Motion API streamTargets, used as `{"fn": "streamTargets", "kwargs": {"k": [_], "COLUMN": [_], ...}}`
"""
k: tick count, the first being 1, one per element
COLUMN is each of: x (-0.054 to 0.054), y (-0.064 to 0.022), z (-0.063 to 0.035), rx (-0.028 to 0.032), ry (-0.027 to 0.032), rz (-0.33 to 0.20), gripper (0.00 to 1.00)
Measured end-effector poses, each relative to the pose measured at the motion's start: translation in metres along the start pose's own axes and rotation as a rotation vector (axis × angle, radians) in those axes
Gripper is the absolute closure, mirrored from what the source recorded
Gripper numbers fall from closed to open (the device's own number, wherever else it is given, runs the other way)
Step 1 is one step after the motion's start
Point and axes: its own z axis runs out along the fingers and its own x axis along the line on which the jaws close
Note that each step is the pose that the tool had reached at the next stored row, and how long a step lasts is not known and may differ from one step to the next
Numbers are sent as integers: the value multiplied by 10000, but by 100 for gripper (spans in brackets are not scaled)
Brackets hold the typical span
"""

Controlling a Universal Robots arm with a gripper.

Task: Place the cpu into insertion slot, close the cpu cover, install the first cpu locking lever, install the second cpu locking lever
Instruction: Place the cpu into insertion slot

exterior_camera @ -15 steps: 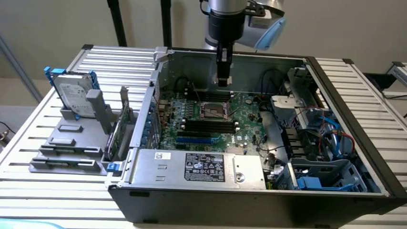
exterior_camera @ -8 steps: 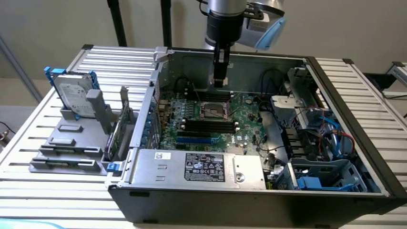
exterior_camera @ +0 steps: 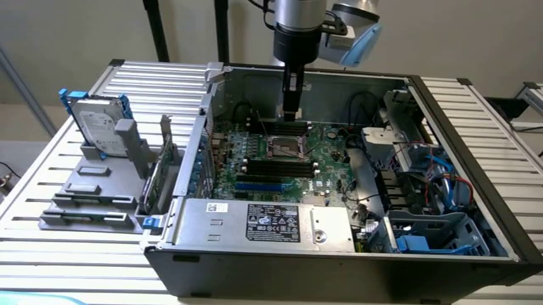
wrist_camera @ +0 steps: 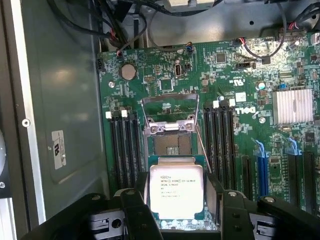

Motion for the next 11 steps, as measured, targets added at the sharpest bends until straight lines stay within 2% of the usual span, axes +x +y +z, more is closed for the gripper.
{"fn": "streamTargets", "kwargs": {"k": [11], "x": [-5], "y": [-9], "z": [199], "rx": [-95], "ry": [46], "rz": [-454], "gripper": [46]}}
